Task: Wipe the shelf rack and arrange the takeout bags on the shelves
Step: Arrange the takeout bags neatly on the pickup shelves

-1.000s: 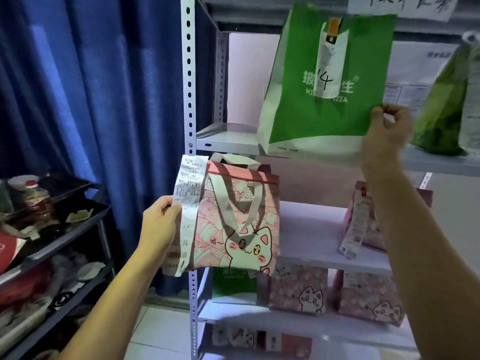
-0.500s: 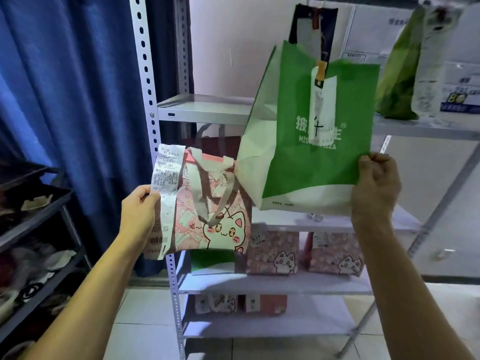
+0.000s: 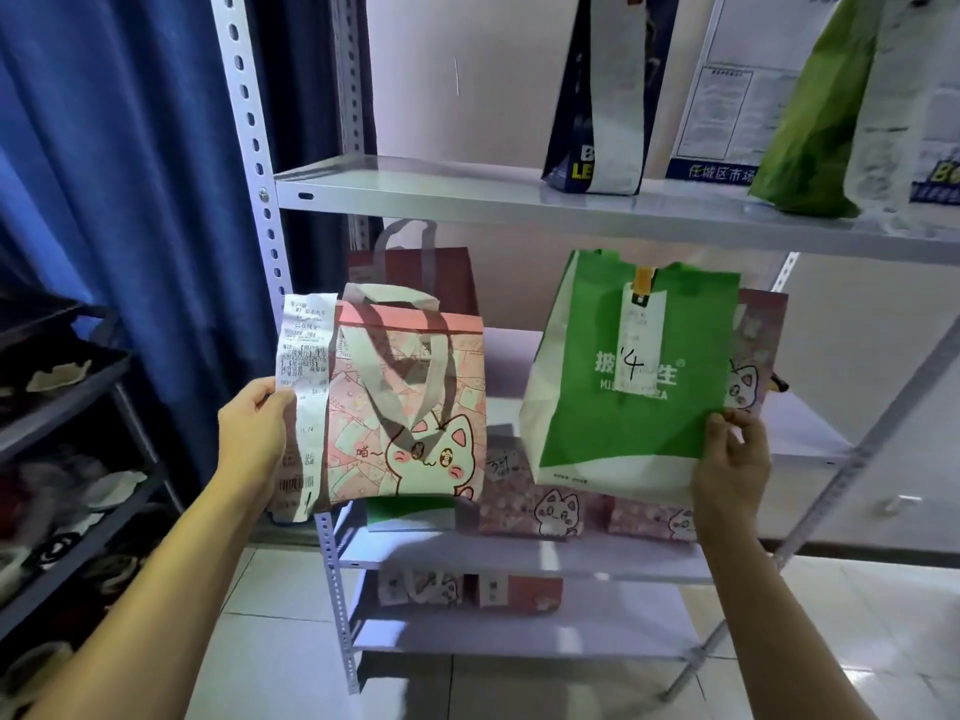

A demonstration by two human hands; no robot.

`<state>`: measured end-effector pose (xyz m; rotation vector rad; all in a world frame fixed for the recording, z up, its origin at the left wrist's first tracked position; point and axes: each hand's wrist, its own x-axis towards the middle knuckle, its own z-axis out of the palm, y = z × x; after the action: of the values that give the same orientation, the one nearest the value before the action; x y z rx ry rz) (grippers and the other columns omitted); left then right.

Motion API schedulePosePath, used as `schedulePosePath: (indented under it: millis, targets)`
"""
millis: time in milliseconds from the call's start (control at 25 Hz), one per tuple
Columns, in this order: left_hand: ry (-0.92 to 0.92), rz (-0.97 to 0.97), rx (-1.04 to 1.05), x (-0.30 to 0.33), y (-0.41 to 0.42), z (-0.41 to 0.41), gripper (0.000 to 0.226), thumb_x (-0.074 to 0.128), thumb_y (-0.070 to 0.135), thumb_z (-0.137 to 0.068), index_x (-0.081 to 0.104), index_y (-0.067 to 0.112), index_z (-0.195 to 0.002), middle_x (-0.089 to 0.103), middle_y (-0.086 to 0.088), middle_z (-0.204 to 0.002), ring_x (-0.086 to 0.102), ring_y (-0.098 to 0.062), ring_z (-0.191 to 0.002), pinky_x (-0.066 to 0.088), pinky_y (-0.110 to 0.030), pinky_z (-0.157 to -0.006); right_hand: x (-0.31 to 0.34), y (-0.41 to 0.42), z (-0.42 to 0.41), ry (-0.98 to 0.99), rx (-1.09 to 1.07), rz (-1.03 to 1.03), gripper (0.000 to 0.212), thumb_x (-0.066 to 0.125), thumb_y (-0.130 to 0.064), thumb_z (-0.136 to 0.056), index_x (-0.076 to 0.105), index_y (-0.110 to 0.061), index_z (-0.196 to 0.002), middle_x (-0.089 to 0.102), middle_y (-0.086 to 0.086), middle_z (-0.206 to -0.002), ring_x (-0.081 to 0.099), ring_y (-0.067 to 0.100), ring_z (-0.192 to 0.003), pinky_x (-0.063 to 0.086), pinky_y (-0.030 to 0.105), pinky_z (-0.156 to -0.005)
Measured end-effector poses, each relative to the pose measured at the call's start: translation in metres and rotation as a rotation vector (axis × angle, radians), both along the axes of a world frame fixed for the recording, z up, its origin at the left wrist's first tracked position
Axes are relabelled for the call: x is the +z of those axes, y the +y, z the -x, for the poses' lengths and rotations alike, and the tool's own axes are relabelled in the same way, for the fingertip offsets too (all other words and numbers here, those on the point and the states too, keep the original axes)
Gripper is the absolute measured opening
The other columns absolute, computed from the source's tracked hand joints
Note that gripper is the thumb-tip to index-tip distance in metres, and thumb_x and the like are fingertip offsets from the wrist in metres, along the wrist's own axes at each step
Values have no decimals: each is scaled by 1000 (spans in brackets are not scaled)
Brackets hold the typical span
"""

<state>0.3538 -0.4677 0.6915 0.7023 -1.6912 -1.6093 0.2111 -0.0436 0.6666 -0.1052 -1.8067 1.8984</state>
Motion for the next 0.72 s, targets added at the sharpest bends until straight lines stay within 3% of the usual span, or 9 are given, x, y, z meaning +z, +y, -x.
schedulePosePath:
  millis: [80,160,240,400,560,640,720]
  targets:
    - [-14,-2,27,1,7,5,27,54,14,-88,74,30,-78,77,10,-81,71,-6,-66,54,-26,-57,-9,-6,24,-23,4,-9,7,51,-17,-104,58,-18,-107,68,11,-106,63,22,-94,53,42,-82]
    - [-21,-5,62,1,13,11,28,55,13,-86,75,30,-77,77,7,-78,66,-11,-66,53,-30,-62,-11,-15,51,-7,13,-52,12,50,-15,-104,56,-9,-112,67,10,-106,61,20,-95,53,35,-82]
    - [-21,-9,86,2,21,16,25,55,12,-86,74,26,-77,75,4,-80,64,-16,-71,51,-35,-68,-10,-27,77,-2,48,-57,12,49,-13,-104,55,-7,-113,65,2,-98,59,15,-89,51,22,-73]
    - [-46,-3,135,-3,40,25,19,56,12,-86,73,20,-82,74,-1,-85,64,-20,-76,52,-36,-72,-22,-40,122,4,103,-106,12,47,-12,-105,54,-6,-112,57,-13,-91,55,2,-82,46,17,-71]
    - [-30,-37,180,-5,58,37,20,57,10,-88,73,19,-83,74,4,-78,65,-18,-72,52,-35,-70,-35,-48,162,19,140,-128,10,44,-8,-105,51,-10,-111,56,-10,-93,53,-3,-78,45,9,-65]
    - [-28,-32,194,-5,65,43,18,57,10,-89,73,16,-85,74,0,-81,65,-19,-72,53,-35,-70,-40,-54,180,-24,171,-113,15,41,-1,-103,49,-13,-108,55,-2,-99,53,5,-82,45,13,-72]
    - [-27,-29,211,-6,72,49,17,56,10,-92,72,14,-88,74,-3,-84,66,-19,-71,53,-35,-70,-45,-62,194,-89,212,-61,25,39,3,-102,48,-21,-101,53,-4,-95,53,-1,-78,44,15,-73]
